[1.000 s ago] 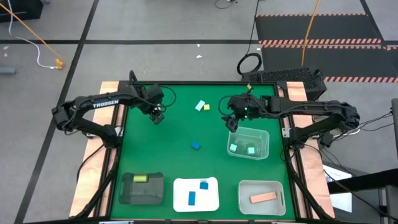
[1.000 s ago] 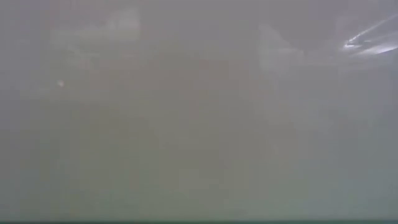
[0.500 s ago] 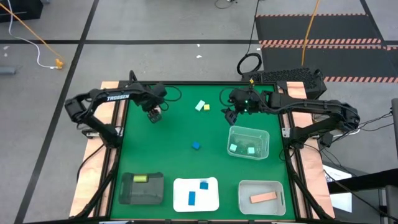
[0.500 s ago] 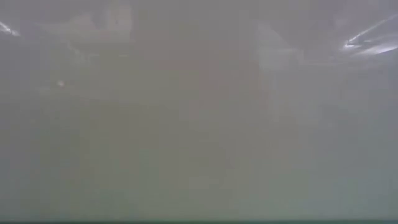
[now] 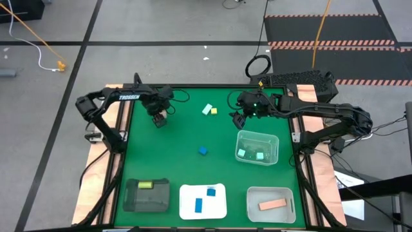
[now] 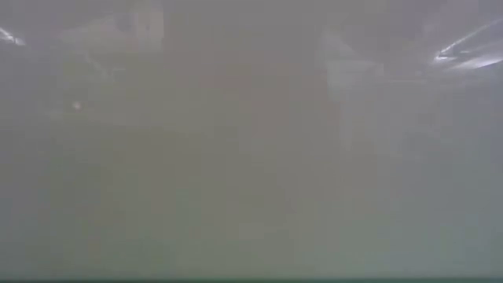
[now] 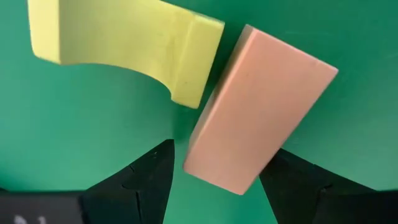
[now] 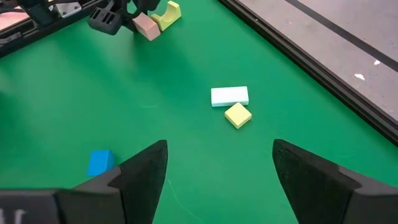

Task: Sort & place blocks by color
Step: Put the left brown block into the gray bin

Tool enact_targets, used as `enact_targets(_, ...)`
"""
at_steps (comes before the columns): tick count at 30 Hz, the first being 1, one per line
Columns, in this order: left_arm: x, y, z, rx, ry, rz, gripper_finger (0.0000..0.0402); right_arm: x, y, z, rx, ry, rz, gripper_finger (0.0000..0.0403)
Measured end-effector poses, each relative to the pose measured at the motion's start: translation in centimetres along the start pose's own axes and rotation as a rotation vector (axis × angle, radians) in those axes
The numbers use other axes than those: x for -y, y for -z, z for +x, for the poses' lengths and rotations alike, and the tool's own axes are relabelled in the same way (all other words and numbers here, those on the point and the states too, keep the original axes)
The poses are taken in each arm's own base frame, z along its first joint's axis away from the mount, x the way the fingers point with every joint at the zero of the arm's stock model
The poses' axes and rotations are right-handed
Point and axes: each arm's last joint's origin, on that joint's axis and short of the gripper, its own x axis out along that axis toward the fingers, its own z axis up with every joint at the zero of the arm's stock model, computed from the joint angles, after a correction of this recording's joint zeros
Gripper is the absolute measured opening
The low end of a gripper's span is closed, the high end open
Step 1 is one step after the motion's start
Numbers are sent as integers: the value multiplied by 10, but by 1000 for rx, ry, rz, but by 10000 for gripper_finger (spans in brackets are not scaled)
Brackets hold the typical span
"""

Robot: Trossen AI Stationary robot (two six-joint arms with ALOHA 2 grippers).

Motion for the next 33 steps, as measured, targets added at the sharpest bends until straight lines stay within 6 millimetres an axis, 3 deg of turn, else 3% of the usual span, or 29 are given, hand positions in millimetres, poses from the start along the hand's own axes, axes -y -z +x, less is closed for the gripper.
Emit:
enact_targets(11, 2, -3, -11, 101, -42, 12, 228, 0, 0, 0, 0, -1, 7, 283)
enact_targets(28, 41, -18, -17, 239, -26, 303, 225, 0, 0, 0, 0, -1, 7, 283)
enact_targets(33, 45, -18, -17, 246, 24, 274, 167, 0, 0, 0, 0, -1, 7, 283)
